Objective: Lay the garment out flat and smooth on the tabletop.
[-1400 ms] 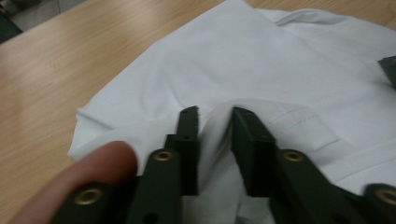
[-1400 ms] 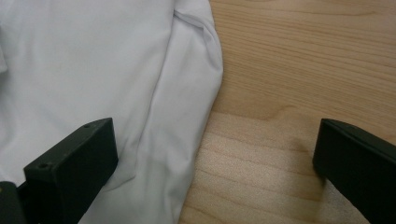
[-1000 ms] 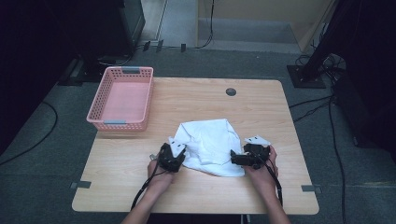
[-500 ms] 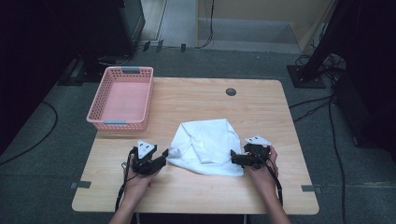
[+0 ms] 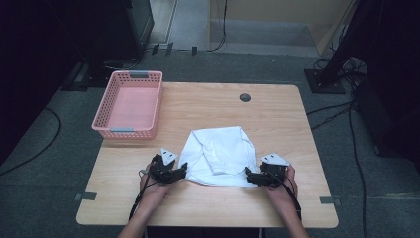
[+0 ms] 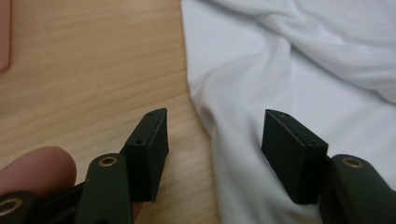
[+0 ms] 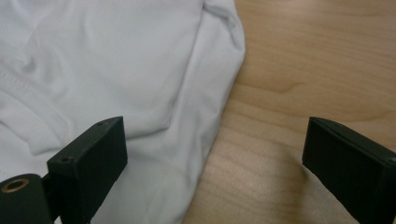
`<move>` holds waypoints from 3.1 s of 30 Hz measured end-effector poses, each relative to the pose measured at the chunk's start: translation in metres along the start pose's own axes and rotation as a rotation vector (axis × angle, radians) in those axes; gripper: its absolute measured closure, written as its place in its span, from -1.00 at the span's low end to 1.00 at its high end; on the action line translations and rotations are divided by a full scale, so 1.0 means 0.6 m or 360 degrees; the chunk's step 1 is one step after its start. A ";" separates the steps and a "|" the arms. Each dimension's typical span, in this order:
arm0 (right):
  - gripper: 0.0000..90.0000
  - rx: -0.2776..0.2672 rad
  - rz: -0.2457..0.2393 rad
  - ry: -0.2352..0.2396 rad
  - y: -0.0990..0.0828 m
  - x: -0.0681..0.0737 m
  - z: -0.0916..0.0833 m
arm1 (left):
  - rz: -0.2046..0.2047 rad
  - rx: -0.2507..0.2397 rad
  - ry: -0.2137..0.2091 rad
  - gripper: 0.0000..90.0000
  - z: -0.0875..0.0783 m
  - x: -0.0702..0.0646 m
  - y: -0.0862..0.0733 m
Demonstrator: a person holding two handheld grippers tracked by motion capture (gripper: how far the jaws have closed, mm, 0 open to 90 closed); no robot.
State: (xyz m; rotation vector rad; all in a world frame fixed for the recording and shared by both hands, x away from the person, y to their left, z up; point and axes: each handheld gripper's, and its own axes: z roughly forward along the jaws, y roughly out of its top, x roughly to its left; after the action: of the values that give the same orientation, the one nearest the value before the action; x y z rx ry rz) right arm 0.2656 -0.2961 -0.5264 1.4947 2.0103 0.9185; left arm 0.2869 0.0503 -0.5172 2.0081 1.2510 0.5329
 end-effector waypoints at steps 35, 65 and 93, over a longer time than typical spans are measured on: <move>0.54 -0.0150 -0.0046 0.0305 -0.028 0.076 -0.072 | 0.0075 -0.0054 -0.0044 -0.06 -0.036 -0.015 -0.040; 0.43 -0.0123 -0.0194 0.0263 -0.029 0.121 -0.037 | 0.0075 -0.0055 -0.0053 -0.05 -0.036 -0.015 -0.040; 0.89 -0.0137 -0.0117 0.0168 -0.016 0.115 -0.034 | 0.0077 -0.0055 -0.0055 -0.05 -0.035 -0.015 -0.040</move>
State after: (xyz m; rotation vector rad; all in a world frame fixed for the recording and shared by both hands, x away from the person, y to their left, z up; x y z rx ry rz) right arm 0.2243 -0.2368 -0.5183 1.3429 2.0575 1.0593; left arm 0.2544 0.0566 -0.5206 2.0148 1.1676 0.5369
